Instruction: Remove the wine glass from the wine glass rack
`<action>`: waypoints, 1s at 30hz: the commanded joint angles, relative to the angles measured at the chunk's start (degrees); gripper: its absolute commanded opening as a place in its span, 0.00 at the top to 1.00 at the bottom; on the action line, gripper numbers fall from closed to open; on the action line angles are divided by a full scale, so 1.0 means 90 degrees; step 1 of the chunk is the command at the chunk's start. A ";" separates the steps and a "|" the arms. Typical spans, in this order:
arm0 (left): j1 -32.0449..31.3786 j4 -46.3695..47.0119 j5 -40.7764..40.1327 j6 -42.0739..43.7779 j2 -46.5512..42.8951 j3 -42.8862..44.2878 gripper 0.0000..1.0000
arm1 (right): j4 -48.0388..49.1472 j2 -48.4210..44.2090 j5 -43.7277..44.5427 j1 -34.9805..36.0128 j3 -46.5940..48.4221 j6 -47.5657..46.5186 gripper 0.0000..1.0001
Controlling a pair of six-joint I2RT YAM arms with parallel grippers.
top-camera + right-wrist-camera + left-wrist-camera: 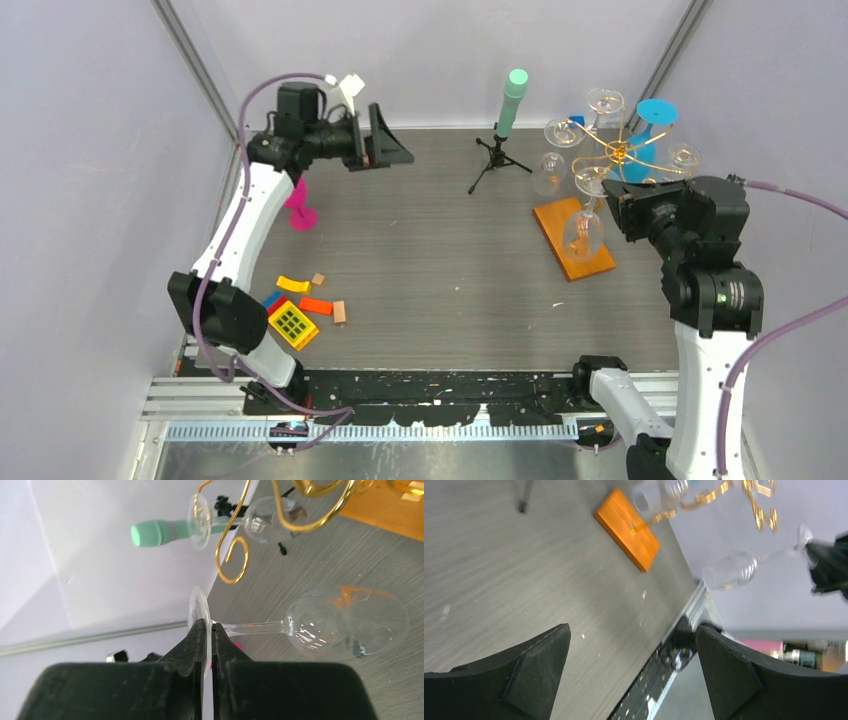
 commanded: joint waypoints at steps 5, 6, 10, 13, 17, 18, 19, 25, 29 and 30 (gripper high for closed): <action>-0.1513 0.3045 0.0247 0.0218 -0.1876 -0.2480 0.01 | 0.1390 -0.1002 -0.2284 -0.0018 -0.0978 0.0318 1.00; -0.1662 0.3368 0.0246 0.0173 -0.2011 -0.2738 0.01 | 0.1528 -0.1107 -0.2498 -0.0018 -0.1167 0.0375 1.00; -0.2265 0.4520 0.0273 -0.0036 -0.2382 -0.3507 0.01 | 0.2151 -0.1712 -0.3289 -0.0018 -0.1859 0.1030 1.00; -0.2744 0.4919 0.0162 0.0010 -0.2490 -0.3675 0.01 | 0.2757 -0.2031 -0.3624 -0.0018 -0.2350 0.1652 1.00; -0.3204 0.5243 -0.0225 0.0186 -0.2309 -0.3666 0.01 | 0.3554 -0.2159 -0.4177 -0.0018 -0.2756 0.2268 1.00; -0.3276 0.5344 -0.0249 0.0200 -0.2205 -0.3635 0.02 | 0.3602 -0.2193 -0.4273 -0.0018 -0.2855 0.2413 1.00; -0.3339 0.5454 -0.0235 0.0210 -0.2099 -0.3605 0.02 | 0.3670 -0.2191 -0.4329 -0.0018 -0.2884 0.2455 1.00; -0.3583 0.6145 0.0255 0.0207 -0.1338 -0.3308 0.05 | 0.3908 -0.2114 -0.4826 -0.0013 -0.3043 0.2838 1.00; -0.3717 0.6287 0.0487 0.0201 -0.0861 -0.2836 0.08 | 0.4021 -0.2000 -0.5001 0.0054 -0.3140 0.2938 1.00; -0.3739 0.6287 0.0569 0.0191 -0.0754 -0.2699 0.10 | 0.4021 -0.1977 -0.5021 0.0066 -0.3144 0.2937 1.00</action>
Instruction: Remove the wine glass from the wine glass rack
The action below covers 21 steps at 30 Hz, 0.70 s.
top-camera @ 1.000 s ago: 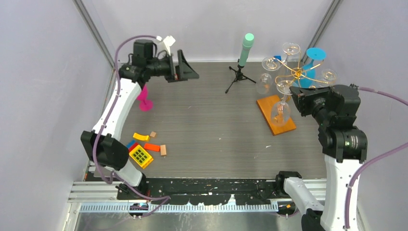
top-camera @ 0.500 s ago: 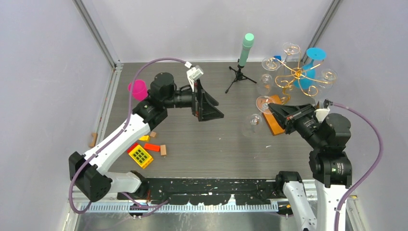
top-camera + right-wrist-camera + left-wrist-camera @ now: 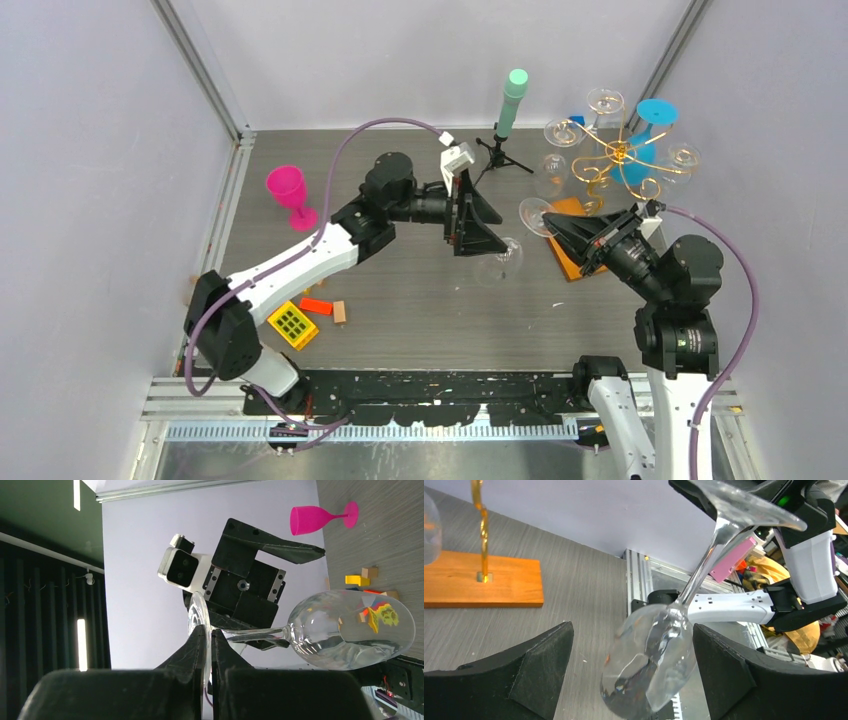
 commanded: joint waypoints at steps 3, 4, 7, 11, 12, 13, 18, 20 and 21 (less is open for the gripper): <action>-0.0206 0.0723 0.0633 0.0025 0.0522 0.0950 0.17 | 0.0724 0.0140 -0.0568 0.0060 -0.0074 0.0276 1.00; -0.0233 0.0791 0.0716 -0.0031 0.0612 0.1005 0.20 | 0.0796 0.0138 -0.0572 0.0064 -0.0092 0.0282 1.00; -0.0312 0.1035 0.0887 -0.0227 0.0754 0.1109 0.29 | 0.0897 0.0224 -0.0639 0.0065 -0.0133 0.0240 1.00; -0.0369 0.0953 0.1027 -0.0237 0.0917 0.1313 0.44 | 0.1070 0.0324 -0.0704 0.0065 -0.0140 0.0228 0.99; -0.0385 0.0947 0.1079 -0.0244 0.0960 0.1340 0.46 | 0.1117 0.0364 -0.0724 0.0065 -0.0145 0.0222 1.00; -0.0399 0.0939 0.1157 -0.0247 0.0996 0.1358 0.48 | 0.1151 0.0387 -0.0728 0.0072 -0.0152 0.0226 1.00; -0.0411 0.0887 0.1617 -0.0291 0.1158 0.1523 0.63 | 0.1325 0.0481 -0.0696 0.0075 -0.0169 0.0189 1.00; -0.0411 0.0854 0.1688 -0.0289 0.1225 0.1616 0.75 | 0.1377 0.0534 -0.0696 0.0075 -0.0193 0.0165 1.00; -0.0402 0.0841 0.1712 -0.0290 0.1255 0.1656 0.82 | 0.1387 0.0555 -0.0697 0.0075 -0.0196 0.0109 1.00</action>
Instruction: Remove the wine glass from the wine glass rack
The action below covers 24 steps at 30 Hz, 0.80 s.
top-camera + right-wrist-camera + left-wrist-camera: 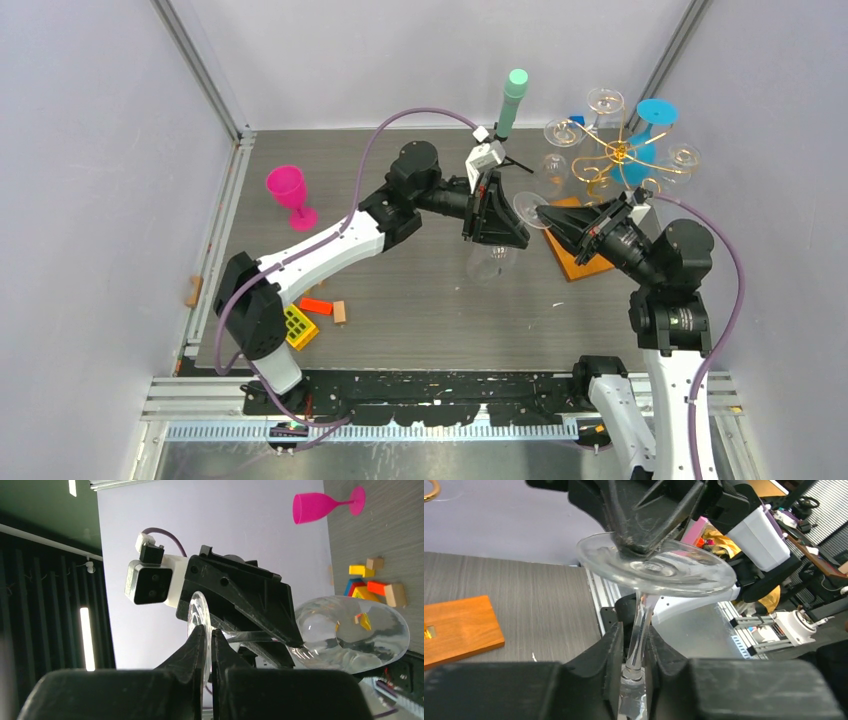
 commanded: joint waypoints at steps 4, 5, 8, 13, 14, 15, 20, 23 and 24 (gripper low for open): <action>-0.0018 0.0196 0.0133 0.0009 -0.0013 0.0326 1.00 | 0.0355 0.0222 -0.0123 0.0040 0.0198 -0.0497 0.99; -0.0008 0.0160 0.0040 0.0048 -0.0077 0.0268 1.00 | 0.0236 0.0247 -0.0085 0.0041 0.0245 -0.0630 0.93; 0.0097 -0.0103 -0.0566 0.0190 -0.0339 0.0111 1.00 | 0.0031 0.0274 0.0250 0.0046 0.0348 -0.1205 0.62; 0.0574 -0.0646 -0.1606 0.0158 -0.0826 -0.0046 1.00 | 0.0175 0.0349 0.0727 0.0081 0.0426 -0.2127 0.20; 0.0705 -0.0697 -0.1822 0.0051 -0.0904 -0.0061 1.00 | 0.0205 0.0379 0.0750 0.0095 0.0459 -0.2246 0.19; 0.0841 -0.0760 -0.2027 -0.0073 -0.0967 -0.0046 1.00 | 0.0266 0.0437 0.0813 0.0140 0.0473 -0.2418 0.17; 0.1398 -0.1182 -0.3359 -0.0655 -0.1347 0.0080 1.00 | 0.0895 0.0690 0.1175 0.0970 0.0413 -0.2757 0.16; 0.1581 -0.1420 -0.4128 -0.0941 -0.1533 0.0245 1.00 | 0.1049 0.0974 0.1923 0.1759 0.0475 -0.3321 0.16; 0.1634 -0.1509 -0.4376 -0.1060 -0.1563 0.0318 1.00 | 0.1086 0.1042 0.2100 0.2128 0.0486 -0.3419 0.16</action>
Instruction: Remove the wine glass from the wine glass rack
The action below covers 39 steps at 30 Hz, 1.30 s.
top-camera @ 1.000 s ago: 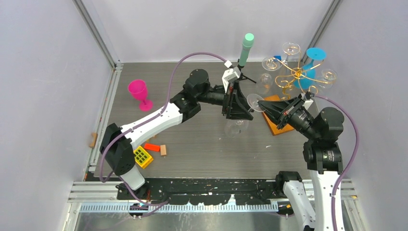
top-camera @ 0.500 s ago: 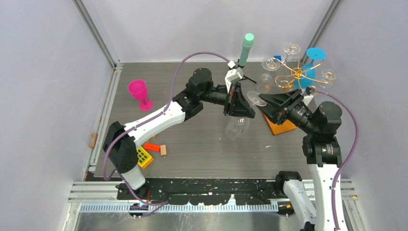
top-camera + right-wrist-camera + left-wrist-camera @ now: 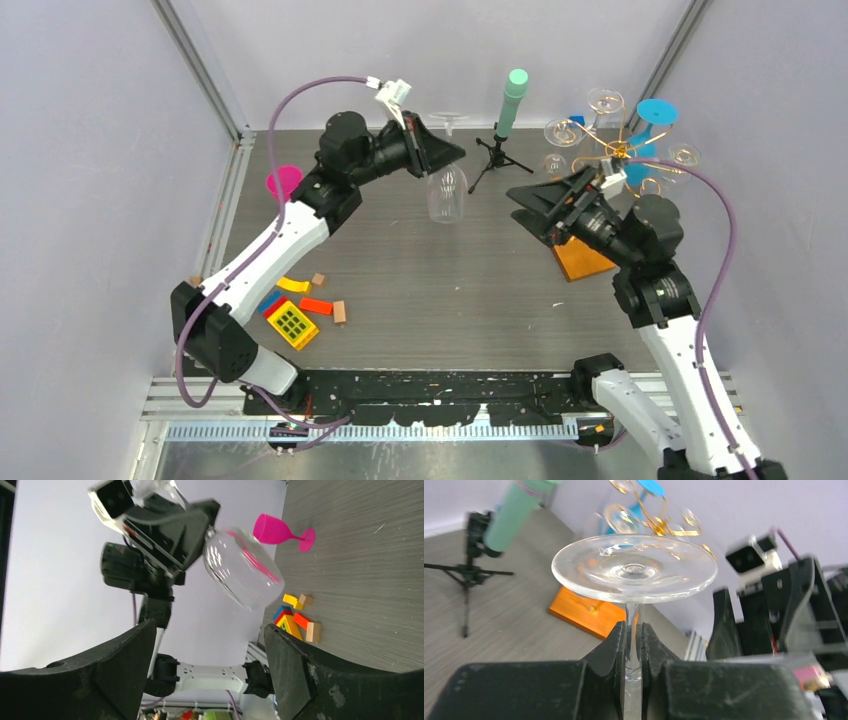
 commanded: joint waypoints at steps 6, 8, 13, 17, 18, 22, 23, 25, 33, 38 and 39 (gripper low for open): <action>0.0685 0.0417 -0.1644 -0.2377 -0.0567 0.0402 1.00 | 0.1643 0.0961 0.1940 0.2053 0.0274 -0.1013 0.17; 0.0785 0.0738 -0.1666 -0.2856 -0.0633 0.0235 1.00 | 0.2134 0.1193 0.2157 0.2359 0.0253 -0.0968 0.21; 0.0835 0.1155 -0.2216 -0.3437 -0.0840 -0.0192 1.00 | 0.2867 0.1460 0.2675 0.2975 0.0235 -0.1005 0.30; 0.0835 0.1516 -0.2407 -0.3915 -0.0871 -0.0447 1.00 | 0.3528 0.1744 0.2897 0.3212 0.0195 -0.0816 0.38; 0.0835 0.1608 -0.2420 -0.4040 -0.0860 -0.0496 1.00 | 0.3677 0.1821 0.3005 0.3250 0.0203 -0.0781 0.39; 0.0845 0.1851 -0.2431 -0.4509 -0.0895 -0.0704 1.00 | 0.3722 0.2096 0.3291 0.3391 0.0369 -0.0931 0.42; 0.0845 0.1862 -0.2431 -0.4578 -0.0917 -0.0748 1.00 | 0.3732 0.2134 0.3349 0.3411 0.0398 -0.0993 0.42; 0.0845 0.1883 -0.2428 -0.4714 -0.0945 -0.0843 1.00 | 0.3814 0.2274 0.3433 0.3443 0.0454 -0.1083 0.42; 0.0845 0.2049 -0.2671 -0.5161 -0.1167 -0.1371 1.00 | 0.4174 0.2604 0.3726 0.3583 0.0593 -0.1546 0.56; 0.0845 0.1977 -0.2848 -0.5177 -0.1409 -0.1601 1.00 | 0.4170 0.2818 0.3755 0.3688 0.0748 -0.1991 0.75; 0.0845 0.1898 -0.2846 -0.5142 -0.1452 -0.1612 1.00 | 0.4138 0.2876 0.3754 0.3702 0.0783 -0.2122 0.78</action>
